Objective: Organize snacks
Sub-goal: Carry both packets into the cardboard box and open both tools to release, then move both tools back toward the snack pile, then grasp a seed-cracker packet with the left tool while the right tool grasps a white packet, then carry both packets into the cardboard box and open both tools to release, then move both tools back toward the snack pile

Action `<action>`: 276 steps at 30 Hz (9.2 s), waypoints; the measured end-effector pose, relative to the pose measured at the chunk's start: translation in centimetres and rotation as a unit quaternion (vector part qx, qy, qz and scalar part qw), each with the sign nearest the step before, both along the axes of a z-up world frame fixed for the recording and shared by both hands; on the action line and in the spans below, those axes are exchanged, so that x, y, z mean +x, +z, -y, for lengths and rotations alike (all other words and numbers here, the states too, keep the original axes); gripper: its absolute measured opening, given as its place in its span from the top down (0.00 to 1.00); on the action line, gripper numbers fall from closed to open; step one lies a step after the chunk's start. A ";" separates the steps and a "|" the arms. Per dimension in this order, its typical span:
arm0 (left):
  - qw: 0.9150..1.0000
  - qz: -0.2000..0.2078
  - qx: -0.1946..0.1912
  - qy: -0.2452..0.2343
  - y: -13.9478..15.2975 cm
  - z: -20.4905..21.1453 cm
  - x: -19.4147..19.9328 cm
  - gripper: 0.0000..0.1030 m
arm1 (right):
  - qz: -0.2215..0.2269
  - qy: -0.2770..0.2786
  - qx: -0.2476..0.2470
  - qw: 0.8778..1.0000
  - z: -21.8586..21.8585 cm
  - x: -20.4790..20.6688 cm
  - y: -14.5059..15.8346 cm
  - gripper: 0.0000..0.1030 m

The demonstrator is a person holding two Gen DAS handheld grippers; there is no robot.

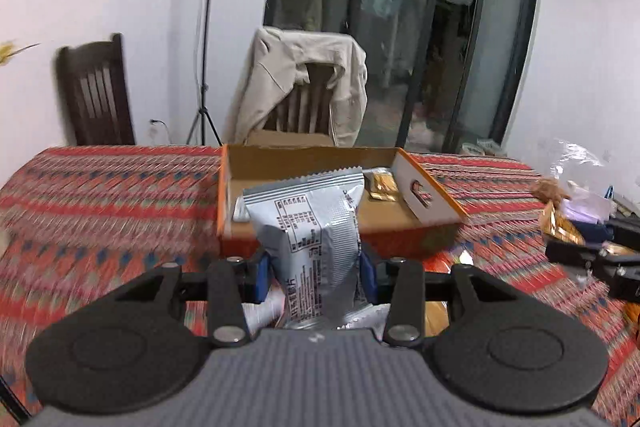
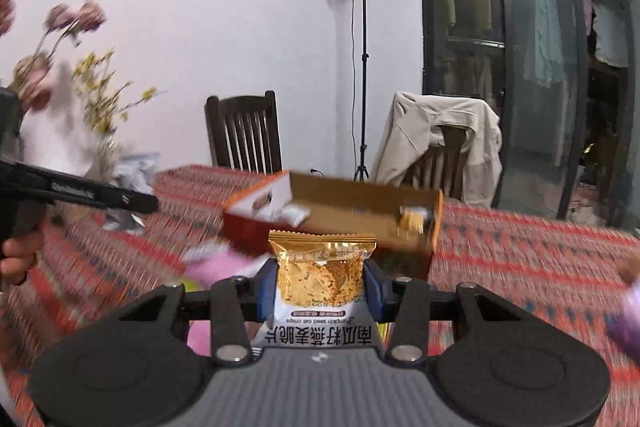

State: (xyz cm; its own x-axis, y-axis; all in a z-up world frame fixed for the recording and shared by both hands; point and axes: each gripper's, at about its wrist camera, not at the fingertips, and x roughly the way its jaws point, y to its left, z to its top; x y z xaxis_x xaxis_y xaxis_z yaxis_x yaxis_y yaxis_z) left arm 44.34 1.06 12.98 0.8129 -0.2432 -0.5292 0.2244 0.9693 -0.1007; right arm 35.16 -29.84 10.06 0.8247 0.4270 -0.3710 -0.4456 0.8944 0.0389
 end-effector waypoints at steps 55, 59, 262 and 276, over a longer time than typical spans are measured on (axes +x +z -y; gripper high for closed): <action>0.994 0.073 0.070 0.030 13.2 -1.1 -8.7 0.00 | -0.034 -0.068 0.005 0.997 2.5 7.5 16.2 0.00; 0.993 0.102 0.052 0.030 13.0 -1.3 -15.1 0.00 | -0.006 -0.057 0.023 0.998 4.0 0.6 15.8 0.00; 0.999 0.031 -0.014 0.023 8.8 -0.8 -10.0 0.03 | -0.023 -0.053 0.027 0.998 3.0 3.6 11.5 0.00; 0.993 0.087 -0.006 0.074 -0.5 1.2 -31.0 0.00 | 0.069 -0.056 0.021 0.996 5.4 -19.3 1.8 0.00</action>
